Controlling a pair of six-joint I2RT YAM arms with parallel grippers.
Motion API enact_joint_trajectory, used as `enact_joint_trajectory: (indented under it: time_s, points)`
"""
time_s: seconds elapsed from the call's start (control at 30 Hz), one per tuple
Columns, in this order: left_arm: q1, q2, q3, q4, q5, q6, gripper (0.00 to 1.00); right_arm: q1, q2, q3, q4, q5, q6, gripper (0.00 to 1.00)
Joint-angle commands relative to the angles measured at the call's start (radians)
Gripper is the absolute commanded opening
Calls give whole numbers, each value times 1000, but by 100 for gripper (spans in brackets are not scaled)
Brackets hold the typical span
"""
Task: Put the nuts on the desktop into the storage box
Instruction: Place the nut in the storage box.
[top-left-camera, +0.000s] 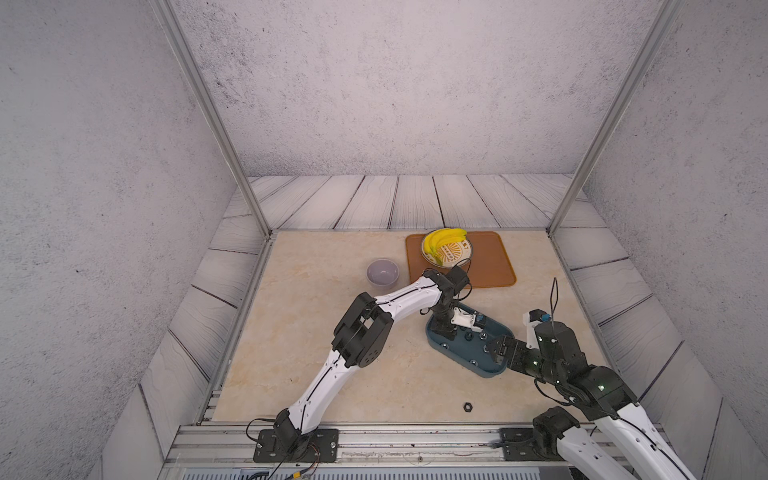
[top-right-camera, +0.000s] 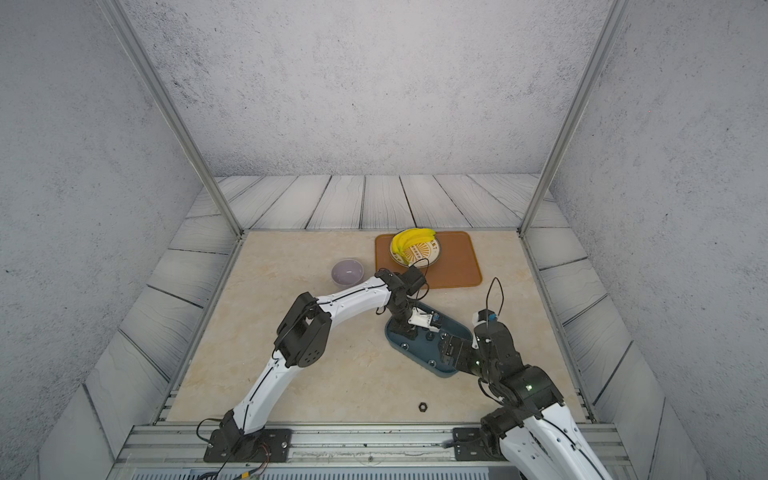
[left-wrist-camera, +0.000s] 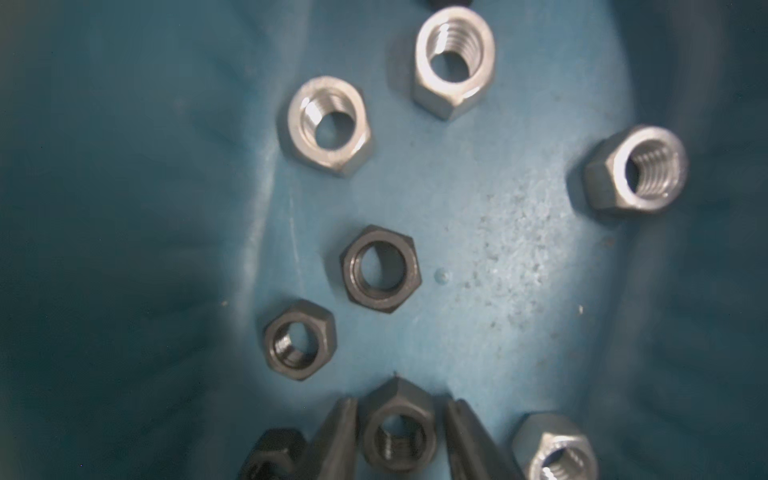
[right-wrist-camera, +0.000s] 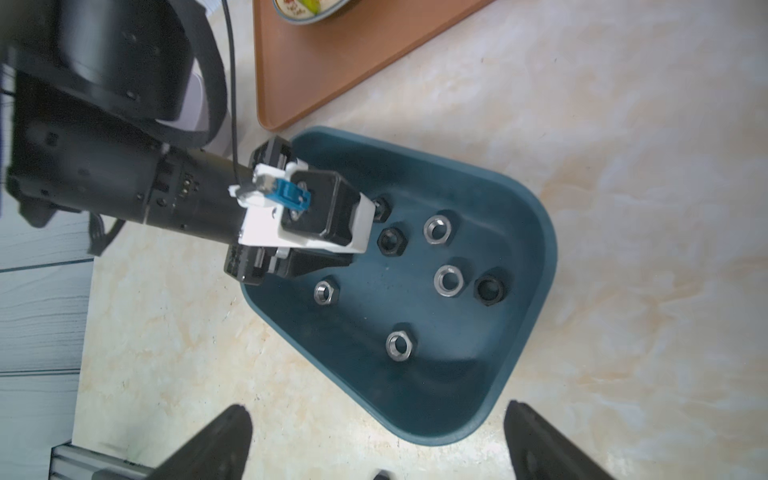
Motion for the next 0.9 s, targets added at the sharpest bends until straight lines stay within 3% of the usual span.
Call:
enact_joint_trajectory:
  time_s: [0.0,0.33,0.5,0.63,0.87]
  points:
    - [4,-5,11,-20,18,-14,52,-1,10,-3,46,-64,6,99]
    - [2,-77,7,-67,54,-9,69,-1,33,43,-6,-53,-38,99]
    - [2,-149,6,-96,61,5,75,-1,132,195,-159,-10,-145,99]
    - [4,-210,4,-120,69,17,78,-1,213,326,-308,114,-157,99]
    - [26,-348,-39,-160,100,30,83,-1,245,405,-360,-2,-162,99]
